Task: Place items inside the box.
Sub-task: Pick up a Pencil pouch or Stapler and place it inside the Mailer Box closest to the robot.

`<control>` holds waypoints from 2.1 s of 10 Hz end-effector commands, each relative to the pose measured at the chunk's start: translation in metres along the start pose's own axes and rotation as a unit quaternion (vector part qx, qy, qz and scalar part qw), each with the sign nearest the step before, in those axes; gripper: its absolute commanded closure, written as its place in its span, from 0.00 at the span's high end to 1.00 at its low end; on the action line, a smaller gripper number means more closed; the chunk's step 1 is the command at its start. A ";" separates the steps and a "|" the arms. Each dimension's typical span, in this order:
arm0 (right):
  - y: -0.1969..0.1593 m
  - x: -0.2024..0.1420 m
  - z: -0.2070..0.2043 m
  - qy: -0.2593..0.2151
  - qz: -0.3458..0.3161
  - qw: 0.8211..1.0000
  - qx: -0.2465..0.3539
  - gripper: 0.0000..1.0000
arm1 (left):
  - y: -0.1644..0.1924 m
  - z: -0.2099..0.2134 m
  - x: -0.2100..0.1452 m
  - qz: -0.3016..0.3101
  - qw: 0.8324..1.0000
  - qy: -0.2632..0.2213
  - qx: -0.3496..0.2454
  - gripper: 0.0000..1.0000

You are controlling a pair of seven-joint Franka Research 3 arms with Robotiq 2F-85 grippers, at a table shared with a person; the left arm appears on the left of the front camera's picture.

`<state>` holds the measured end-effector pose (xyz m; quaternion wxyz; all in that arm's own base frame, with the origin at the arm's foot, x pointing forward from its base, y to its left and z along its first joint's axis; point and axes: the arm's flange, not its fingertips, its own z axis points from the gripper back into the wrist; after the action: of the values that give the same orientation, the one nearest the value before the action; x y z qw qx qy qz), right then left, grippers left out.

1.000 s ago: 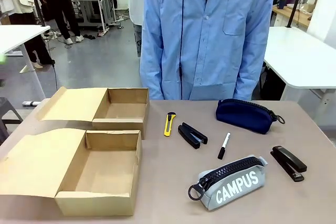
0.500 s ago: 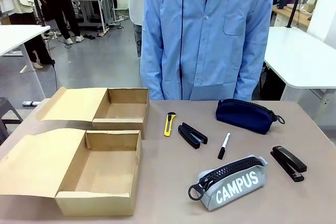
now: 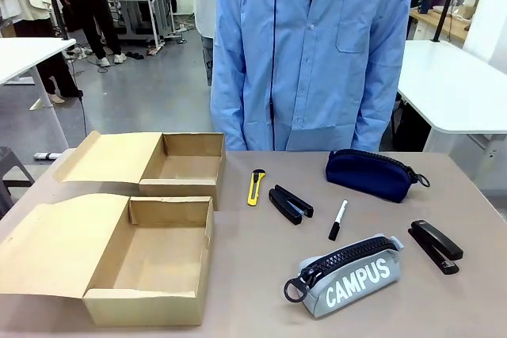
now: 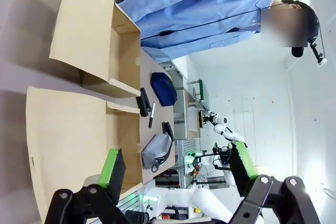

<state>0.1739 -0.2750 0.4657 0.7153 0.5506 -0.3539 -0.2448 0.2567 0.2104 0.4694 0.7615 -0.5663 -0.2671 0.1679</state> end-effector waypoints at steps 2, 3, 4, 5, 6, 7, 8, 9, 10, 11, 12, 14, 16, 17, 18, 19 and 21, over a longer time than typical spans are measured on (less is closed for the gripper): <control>0.002 0.001 0.001 -0.005 0.015 1.000 0.003 1.00 | 0.001 -0.001 0.002 -0.010 1.000 -0.004 -0.009 1.00; 0.002 0.001 0.001 -0.005 0.015 1.000 0.003 1.00 | 0.001 -0.001 0.002 -0.010 1.000 -0.004 -0.009 1.00; -0.002 -0.001 0.001 -0.001 0.000 1.000 -0.001 1.00 | 0.001 -0.001 0.002 -0.010 1.000 -0.004 -0.009 1.00; 0.007 -0.007 -0.014 0.033 0.032 0.999 0.006 1.00 | 0.001 -0.001 0.002 -0.010 1.000 -0.004 -0.009 1.00; 0.019 -0.013 -0.034 0.061 0.063 0.996 -0.008 1.00 | 0.001 -0.001 0.002 -0.010 1.000 -0.004 -0.009 1.00; 0.035 -0.020 -0.058 0.096 0.096 0.991 -0.018 1.00 | 0.001 -0.001 0.002 -0.010 1.000 -0.004 -0.009 1.00; 0.043 -0.022 -0.067 0.105 0.121 0.986 -0.034 1.00 | 0.001 -0.001 0.002 -0.010 1.000 -0.004 -0.009 1.00; 0.038 -0.014 -0.063 0.111 0.102 0.988 -0.027 1.00 | 0.001 -0.001 0.002 -0.010 1.000 -0.004 -0.009 1.00; 0.028 -0.010 -0.054 0.096 0.086 0.990 -0.050 1.00 | 0.001 -0.001 0.002 -0.010 1.000 -0.004 -0.009 1.00; 0.012 -0.006 -0.022 0.107 0.084 0.991 0.009 1.00 | 0.001 -0.001 0.002 -0.010 1.000 -0.004 -0.009 1.00; -0.010 -0.001 0.017 0.113 0.065 0.988 0.078 1.00 | 0.001 -0.001 0.002 -0.010 1.000 -0.004 -0.009 1.00; -0.060 0.003 0.065 0.028 -0.033 0.992 0.119 1.00 | 0.001 -0.001 0.002 -0.010 1.000 -0.004 -0.009 1.00; -0.083 -0.001 0.061 0.041 -0.057 0.988 0.141 1.00 | 0.001 -0.001 0.002 -0.010 1.000 -0.004 -0.009 1.00; -0.082 0.001 0.057 0.046 -0.055 0.988 0.140 1.00 | 0.001 -0.001 0.002 -0.010 1.000 -0.004 -0.009 1.00; -0.078 0.002 0.053 0.050 -0.053 0.988 0.134 1.00 | 0.001 -0.001 0.002 -0.010 1.000 -0.004 -0.009 1.00; -0.072 0.004 0.051 0.055 -0.046 0.989 0.132 1.00 | 0.001 -0.001 0.002 -0.010 1.000 -0.004 -0.009 1.00; -0.044 0.002 0.027 0.089 -0.007 0.990 0.107 1.00 | 0.001 -0.001 0.002 -0.010 1.000 -0.004 -0.009 1.00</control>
<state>0.1564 -0.3200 0.4128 0.6572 0.6646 -0.3018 -0.1878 0.2580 0.2110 0.4666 0.7623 -0.5652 -0.2667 0.1681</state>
